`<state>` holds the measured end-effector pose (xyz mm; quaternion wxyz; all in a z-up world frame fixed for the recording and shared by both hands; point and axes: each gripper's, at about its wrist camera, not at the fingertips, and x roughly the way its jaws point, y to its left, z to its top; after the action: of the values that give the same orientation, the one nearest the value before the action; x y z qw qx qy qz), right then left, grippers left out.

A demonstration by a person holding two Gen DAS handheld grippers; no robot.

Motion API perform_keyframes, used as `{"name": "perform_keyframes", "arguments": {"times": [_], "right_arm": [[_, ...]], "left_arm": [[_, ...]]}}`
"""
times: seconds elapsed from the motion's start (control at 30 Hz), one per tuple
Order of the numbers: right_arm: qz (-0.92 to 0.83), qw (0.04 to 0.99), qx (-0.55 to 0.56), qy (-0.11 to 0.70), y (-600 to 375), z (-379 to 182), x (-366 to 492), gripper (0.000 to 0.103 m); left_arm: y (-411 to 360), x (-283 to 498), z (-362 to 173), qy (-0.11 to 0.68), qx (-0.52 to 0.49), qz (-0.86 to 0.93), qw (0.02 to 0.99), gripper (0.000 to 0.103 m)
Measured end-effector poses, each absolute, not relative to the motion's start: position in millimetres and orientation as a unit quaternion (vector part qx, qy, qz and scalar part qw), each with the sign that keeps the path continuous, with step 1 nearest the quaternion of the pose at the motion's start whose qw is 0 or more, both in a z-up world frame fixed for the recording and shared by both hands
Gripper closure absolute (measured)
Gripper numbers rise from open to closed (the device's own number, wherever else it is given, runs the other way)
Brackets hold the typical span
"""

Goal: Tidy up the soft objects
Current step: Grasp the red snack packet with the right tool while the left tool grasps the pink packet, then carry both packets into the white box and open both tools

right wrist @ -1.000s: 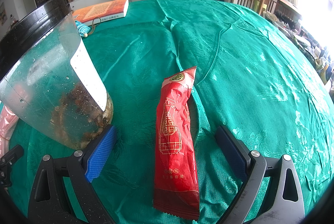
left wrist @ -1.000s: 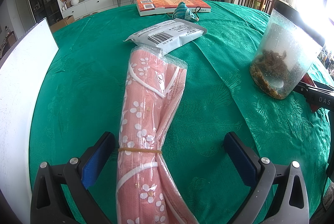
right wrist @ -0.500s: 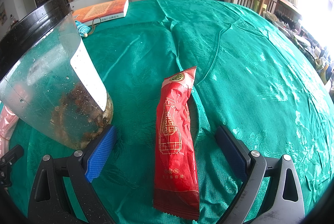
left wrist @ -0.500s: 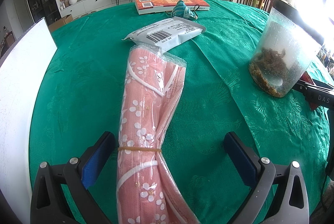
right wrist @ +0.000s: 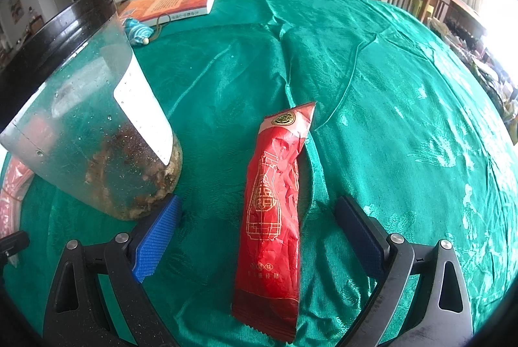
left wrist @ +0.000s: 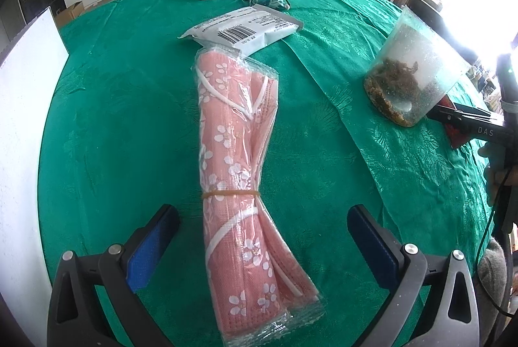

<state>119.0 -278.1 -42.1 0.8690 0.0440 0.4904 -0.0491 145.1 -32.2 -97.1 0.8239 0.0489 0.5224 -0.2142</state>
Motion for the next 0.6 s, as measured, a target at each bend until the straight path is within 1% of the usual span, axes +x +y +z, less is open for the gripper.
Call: {"name": "perform_keyframes", "arguments": {"times": [0.1,0.13,0.17,0.2,0.23,0.27,0.3,0.33,0.43,0.6], "right_arm": [[-0.018,0.857,0.059,0.512,-291,-39,124,0.009],[-0.019,0.854,0.053,0.518,-293,-37,127,0.009],[-0.018,0.852,0.046,0.521,-292,-36,131,0.012],[-0.017,0.847,0.038,0.529,-291,-36,134,0.036],[-0.027,0.845,0.02,0.534,-288,-34,136,0.053],[-0.034,0.844,0.009,0.535,-287,-30,136,0.082],[-0.044,0.842,0.012,0.538,-290,-27,136,0.082],[-0.046,0.843,0.023,0.536,-293,-23,133,0.082],[-0.057,0.853,0.043,0.516,-298,2,115,0.083],[-0.016,0.888,0.048,0.457,-266,81,78,0.083]], "left_arm": [[-36,152,-98,0.521,0.052,-0.213,0.825,0.0],[-38,154,-98,0.52,0.061,-0.21,0.826,0.002],[-41,154,-98,0.517,0.071,-0.207,0.827,0.013],[-42,154,-95,0.509,0.081,-0.206,0.832,0.023],[-43,153,-93,0.5,0.088,-0.208,0.836,0.053],[-42,153,-91,0.497,0.089,-0.212,0.837,0.072],[-39,154,-90,0.497,0.075,-0.222,0.835,0.072],[-34,153,-87,0.495,0.054,-0.231,0.836,0.076],[-19,140,-70,0.479,0.004,-0.249,0.842,0.077],[37,110,-19,0.439,-0.113,-0.277,0.847,0.077]]}}
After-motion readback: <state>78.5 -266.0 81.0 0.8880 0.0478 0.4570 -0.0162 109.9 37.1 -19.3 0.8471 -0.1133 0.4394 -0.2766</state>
